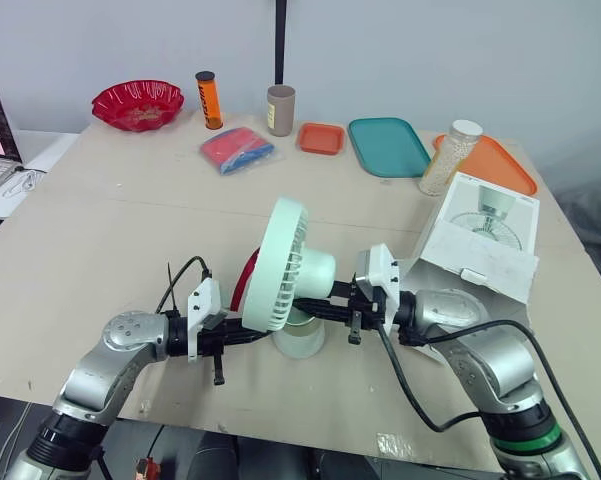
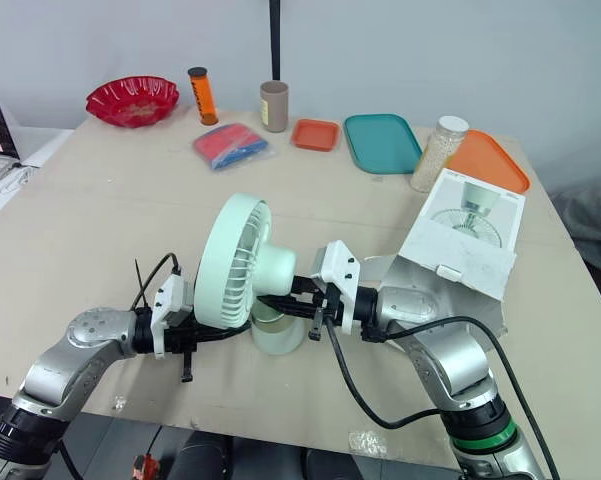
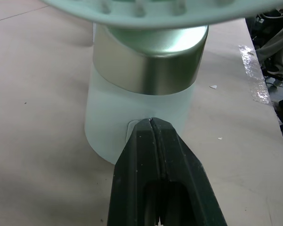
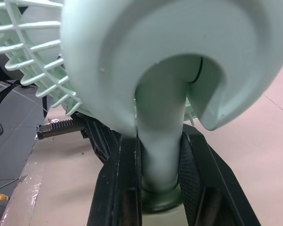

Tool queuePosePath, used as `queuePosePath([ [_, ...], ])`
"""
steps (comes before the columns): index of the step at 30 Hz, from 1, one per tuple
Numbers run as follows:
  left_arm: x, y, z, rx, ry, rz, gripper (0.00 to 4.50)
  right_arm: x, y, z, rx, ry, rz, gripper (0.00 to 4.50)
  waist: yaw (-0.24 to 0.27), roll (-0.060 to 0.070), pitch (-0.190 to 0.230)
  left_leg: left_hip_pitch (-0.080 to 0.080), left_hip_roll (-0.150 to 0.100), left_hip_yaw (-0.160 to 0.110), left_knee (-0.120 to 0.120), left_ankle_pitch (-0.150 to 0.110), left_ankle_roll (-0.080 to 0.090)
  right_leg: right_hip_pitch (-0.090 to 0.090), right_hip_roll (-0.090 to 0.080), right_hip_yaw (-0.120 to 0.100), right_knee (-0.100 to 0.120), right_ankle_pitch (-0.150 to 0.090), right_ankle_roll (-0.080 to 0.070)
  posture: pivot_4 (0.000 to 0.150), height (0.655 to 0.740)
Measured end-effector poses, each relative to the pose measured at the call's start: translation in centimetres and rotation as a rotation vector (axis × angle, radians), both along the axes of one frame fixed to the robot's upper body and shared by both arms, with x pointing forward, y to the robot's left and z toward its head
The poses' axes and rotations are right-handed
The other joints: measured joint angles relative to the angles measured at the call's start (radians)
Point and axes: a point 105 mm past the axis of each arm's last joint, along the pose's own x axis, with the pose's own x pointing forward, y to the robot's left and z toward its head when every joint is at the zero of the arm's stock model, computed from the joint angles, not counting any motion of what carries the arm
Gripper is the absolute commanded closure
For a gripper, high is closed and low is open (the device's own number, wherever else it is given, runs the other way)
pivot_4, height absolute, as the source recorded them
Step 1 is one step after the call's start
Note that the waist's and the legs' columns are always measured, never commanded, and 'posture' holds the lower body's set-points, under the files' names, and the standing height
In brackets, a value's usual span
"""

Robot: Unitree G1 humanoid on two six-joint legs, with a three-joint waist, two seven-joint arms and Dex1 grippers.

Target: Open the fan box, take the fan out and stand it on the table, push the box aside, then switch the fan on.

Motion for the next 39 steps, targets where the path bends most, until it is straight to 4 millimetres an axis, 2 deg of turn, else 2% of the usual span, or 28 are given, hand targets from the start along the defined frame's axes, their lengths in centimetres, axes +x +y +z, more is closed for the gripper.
queuePosePath([
  [39,0.05,0.07,-0.89,0.02,0.01,-0.012,4.48,-0.85,-0.1,-0.31,-0.004,-0.006,-0.012,4.06,0.0,0.0,0.0,0.003,0.0,0.0,0.0,0.0,0.0,0.003,0.0,0.0,0.0,0.0,0.0,0.15,0.7389],
])
